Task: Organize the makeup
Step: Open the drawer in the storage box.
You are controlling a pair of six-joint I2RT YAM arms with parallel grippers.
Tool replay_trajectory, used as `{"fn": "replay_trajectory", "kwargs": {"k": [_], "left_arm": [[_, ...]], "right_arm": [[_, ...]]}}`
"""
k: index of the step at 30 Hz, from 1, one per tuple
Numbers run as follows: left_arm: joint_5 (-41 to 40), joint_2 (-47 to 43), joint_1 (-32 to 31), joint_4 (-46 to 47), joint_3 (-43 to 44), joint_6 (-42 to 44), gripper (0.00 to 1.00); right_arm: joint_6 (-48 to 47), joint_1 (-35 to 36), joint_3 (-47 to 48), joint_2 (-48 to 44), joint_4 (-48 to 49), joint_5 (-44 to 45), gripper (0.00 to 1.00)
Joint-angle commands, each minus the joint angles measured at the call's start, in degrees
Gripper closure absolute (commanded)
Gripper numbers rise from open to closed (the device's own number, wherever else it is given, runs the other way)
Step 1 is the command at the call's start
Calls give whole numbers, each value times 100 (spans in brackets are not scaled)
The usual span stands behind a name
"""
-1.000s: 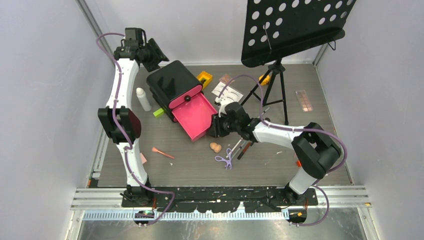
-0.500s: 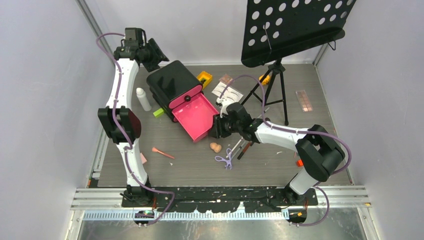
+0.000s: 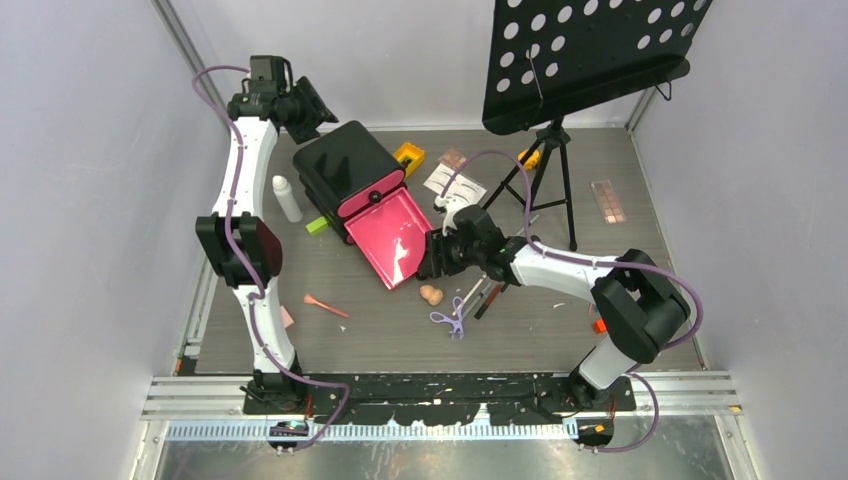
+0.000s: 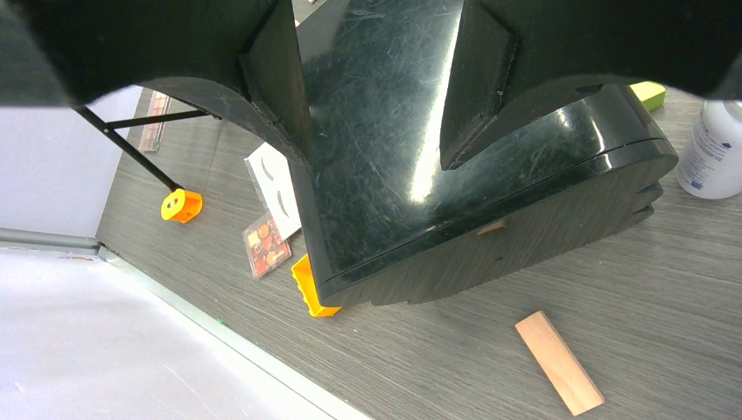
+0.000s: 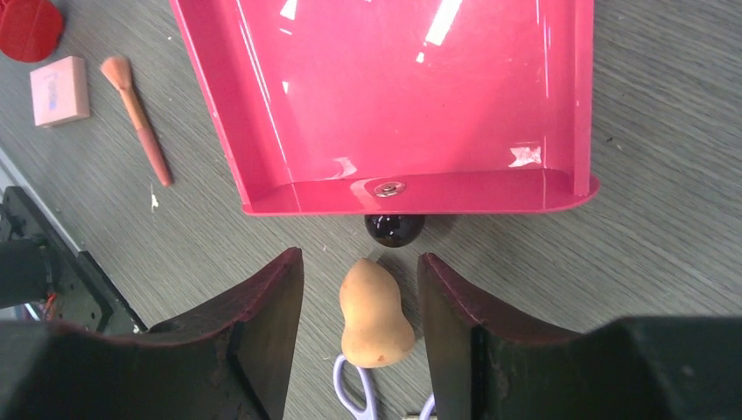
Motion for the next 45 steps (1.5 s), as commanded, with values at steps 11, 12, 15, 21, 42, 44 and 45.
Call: {"fn": "replay_trajectory", "kwargs": {"k": [11, 12, 15, 21, 42, 44, 45], "left_arm": [[-52, 19, 40, 249, 184, 96, 42], [-50, 18, 38, 257, 188, 87, 43], [-59, 29, 39, 275, 197, 86, 43], [-64, 108, 40, 306, 358, 142, 42], [-557, 299, 188, 946, 647, 721, 39], [-641, 401, 218, 1049, 708, 812, 39], [-661, 452, 243, 1111, 729, 815, 39]], "right_arm": [[-514, -50, 570, -91, -578, 409, 41], [-506, -76, 611, -55, -601, 405, 42], [-487, -98, 700, 70, -672, 400, 46], [-530, -124, 729, 151, -692, 418, 46], [-199, -163, 996, -399, -1055, 987, 50], [-209, -162, 857, -480, -1015, 893, 50], [-225, -169, 772, -524, -990, 835, 50]]}}
